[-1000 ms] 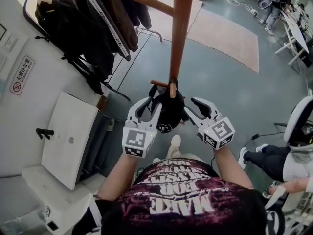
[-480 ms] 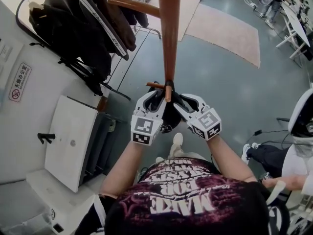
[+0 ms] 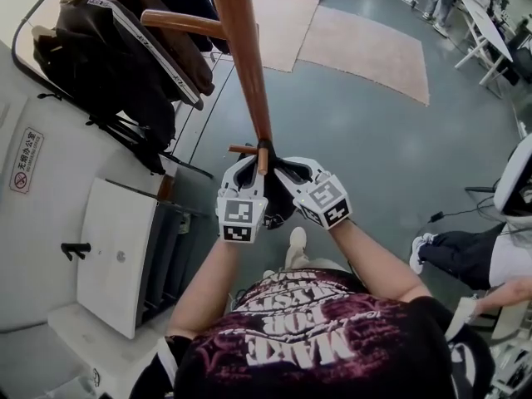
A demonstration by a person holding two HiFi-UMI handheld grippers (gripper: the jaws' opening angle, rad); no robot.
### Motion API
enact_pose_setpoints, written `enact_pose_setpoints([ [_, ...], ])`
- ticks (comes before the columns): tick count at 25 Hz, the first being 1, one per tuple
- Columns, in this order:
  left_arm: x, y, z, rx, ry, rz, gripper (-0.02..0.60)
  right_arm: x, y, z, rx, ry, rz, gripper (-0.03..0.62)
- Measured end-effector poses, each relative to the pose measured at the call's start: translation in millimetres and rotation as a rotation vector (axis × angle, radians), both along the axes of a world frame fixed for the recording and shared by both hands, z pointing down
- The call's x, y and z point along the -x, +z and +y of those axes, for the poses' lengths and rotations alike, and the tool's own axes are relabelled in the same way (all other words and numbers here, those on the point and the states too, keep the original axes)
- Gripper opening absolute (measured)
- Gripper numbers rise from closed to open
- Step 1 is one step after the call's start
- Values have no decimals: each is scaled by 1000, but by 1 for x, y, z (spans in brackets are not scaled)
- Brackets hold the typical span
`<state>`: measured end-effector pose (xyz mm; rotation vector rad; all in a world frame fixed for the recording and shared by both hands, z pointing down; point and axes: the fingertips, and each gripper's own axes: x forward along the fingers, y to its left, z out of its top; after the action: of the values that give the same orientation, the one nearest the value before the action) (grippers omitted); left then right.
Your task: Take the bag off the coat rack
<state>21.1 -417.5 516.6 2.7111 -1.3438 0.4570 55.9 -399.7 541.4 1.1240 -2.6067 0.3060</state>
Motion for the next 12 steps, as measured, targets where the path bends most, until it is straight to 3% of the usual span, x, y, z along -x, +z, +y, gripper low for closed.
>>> enact_pose_setpoints([
  [2, -1, 0, 2, 6, 0, 1, 11, -2, -3, 1, -16, 23, 16, 65],
  [4, 2, -1, 6, 19, 0, 14, 9, -5, -8, 4, -33, 52, 18, 10],
  [8, 7, -11, 13, 52, 0, 60, 9, -12, -18, 9, -27, 79, -4, 8],
  [12, 3, -41, 26, 7, 36, 77, 8, -19, -45, 17, -71, 82, -34, 8],
])
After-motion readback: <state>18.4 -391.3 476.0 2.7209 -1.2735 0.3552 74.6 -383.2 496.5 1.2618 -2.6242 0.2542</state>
